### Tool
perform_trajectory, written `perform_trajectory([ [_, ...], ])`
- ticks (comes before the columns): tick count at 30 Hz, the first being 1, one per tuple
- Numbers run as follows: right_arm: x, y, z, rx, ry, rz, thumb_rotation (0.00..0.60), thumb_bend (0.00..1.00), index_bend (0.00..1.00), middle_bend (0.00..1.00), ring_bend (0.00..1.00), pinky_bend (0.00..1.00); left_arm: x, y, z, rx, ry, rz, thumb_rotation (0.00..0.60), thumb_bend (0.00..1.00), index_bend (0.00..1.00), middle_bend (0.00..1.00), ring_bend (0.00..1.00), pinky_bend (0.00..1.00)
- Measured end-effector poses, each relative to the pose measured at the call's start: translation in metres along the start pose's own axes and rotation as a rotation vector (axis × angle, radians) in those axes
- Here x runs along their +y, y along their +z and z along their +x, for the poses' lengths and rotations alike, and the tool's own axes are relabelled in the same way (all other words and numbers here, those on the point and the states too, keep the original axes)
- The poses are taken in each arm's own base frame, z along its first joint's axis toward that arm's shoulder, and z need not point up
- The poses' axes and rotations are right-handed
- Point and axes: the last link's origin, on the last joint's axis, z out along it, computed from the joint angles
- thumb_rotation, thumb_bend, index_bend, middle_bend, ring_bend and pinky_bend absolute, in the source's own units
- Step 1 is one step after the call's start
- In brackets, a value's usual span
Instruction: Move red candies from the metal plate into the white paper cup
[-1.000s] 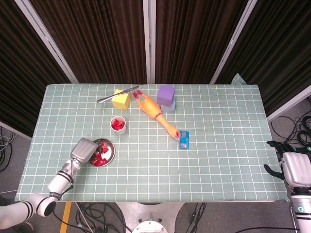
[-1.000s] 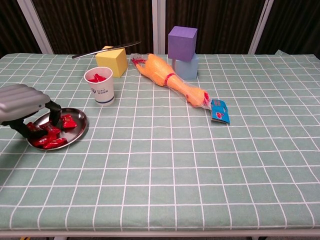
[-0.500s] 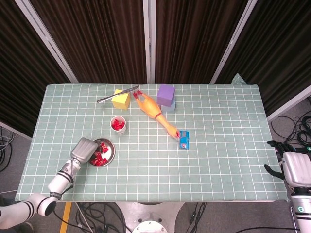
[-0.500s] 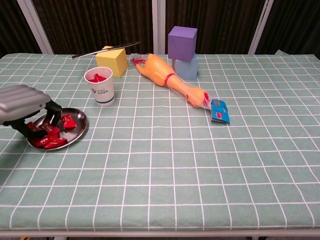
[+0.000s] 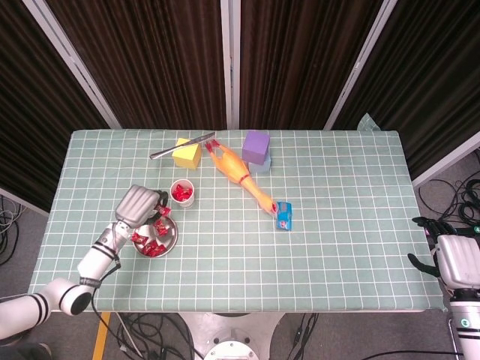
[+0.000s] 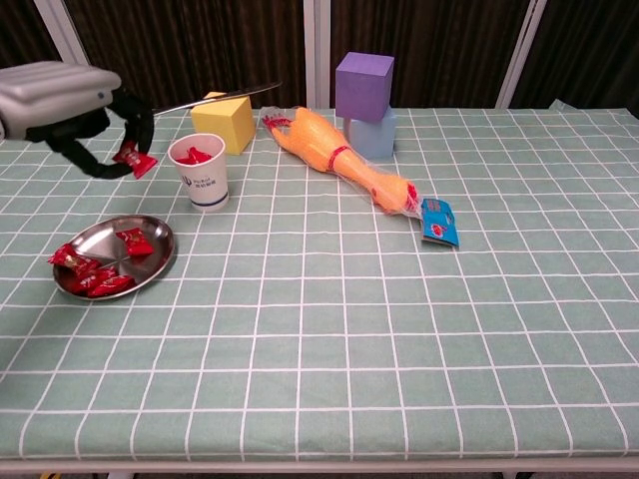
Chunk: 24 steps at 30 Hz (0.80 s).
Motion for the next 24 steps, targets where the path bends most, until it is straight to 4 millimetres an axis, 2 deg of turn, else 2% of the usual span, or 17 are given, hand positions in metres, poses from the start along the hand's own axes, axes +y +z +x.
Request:
perform_trajectory([
  [6,0.002,0.000,0.000,0.000,0.001,-0.007,0.600,0.10,0.26,0.33,0.31,0.63,0.012,0.038,0.019,-0.012,0.009,0.002,0.600,0.40,0.64,0.66,0.92,1.00],
  [12,0.005,0.000,0.000,-0.001,-0.001,-0.019,0.600,0.10,0.26,0.33,0.31,0.63,0.022,0.066,0.018,-0.043,0.025,0.025,0.600,0.40,0.63,0.65,0.92,1.00],
  [18,0.006,0.000,0.000,-0.003,0.001,-0.027,0.600,0.10,0.26,0.33,0.31,0.63,0.025,0.079,0.014,-0.070,0.040,0.048,0.600,0.40,0.57,0.60,0.92,1.00],
  [24,0.008,0.000,-0.001,-0.005,0.001,-0.034,0.600,0.10,0.26,0.33,0.31,0.63,0.027,0.083,0.011,-0.087,0.060,0.061,0.600,0.39,0.49,0.51,0.91,1.00],
])
